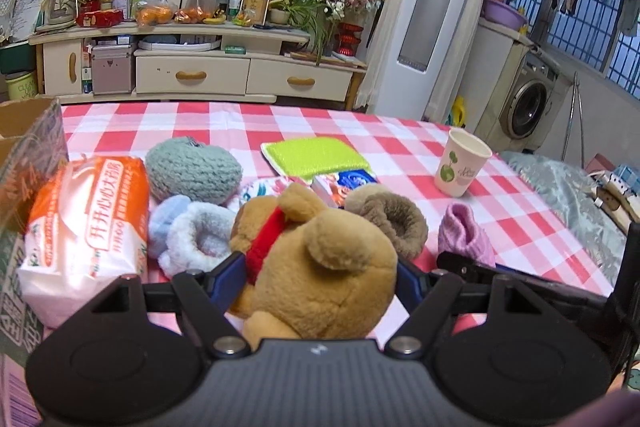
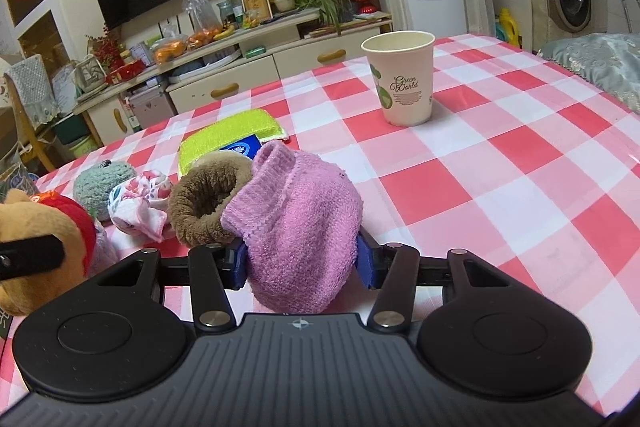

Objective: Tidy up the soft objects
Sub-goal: 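Close left gripper on brown teddy bear while right gripper grasps pink sock, then lift and carry the teddy bear and pink sock over the cardboard box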

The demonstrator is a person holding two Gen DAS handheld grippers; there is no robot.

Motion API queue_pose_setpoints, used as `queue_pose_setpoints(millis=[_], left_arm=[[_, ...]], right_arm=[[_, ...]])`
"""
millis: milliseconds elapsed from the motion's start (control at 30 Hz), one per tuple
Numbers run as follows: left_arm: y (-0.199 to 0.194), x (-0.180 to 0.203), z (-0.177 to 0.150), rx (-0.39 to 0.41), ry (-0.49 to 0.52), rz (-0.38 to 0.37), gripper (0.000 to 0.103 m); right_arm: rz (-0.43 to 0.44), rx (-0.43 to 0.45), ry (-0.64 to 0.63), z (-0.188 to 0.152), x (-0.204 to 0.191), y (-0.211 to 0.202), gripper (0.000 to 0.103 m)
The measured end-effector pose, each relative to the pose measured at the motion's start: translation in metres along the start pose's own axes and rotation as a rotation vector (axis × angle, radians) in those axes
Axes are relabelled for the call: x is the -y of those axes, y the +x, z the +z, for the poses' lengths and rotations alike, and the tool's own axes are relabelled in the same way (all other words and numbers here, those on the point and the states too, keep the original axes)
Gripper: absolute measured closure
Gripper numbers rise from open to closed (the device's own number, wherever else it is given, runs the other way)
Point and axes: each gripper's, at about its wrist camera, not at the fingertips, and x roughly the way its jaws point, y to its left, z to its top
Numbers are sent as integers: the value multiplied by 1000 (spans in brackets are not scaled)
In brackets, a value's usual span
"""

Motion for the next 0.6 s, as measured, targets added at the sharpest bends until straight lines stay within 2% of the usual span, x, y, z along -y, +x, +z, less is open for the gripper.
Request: queue_pose_setpoints(millis=[600], left_arm=[[-42, -29, 14, 88, -43, -13, 27]], right_arm=[[10, 46, -62, 0, -12, -19, 40]])
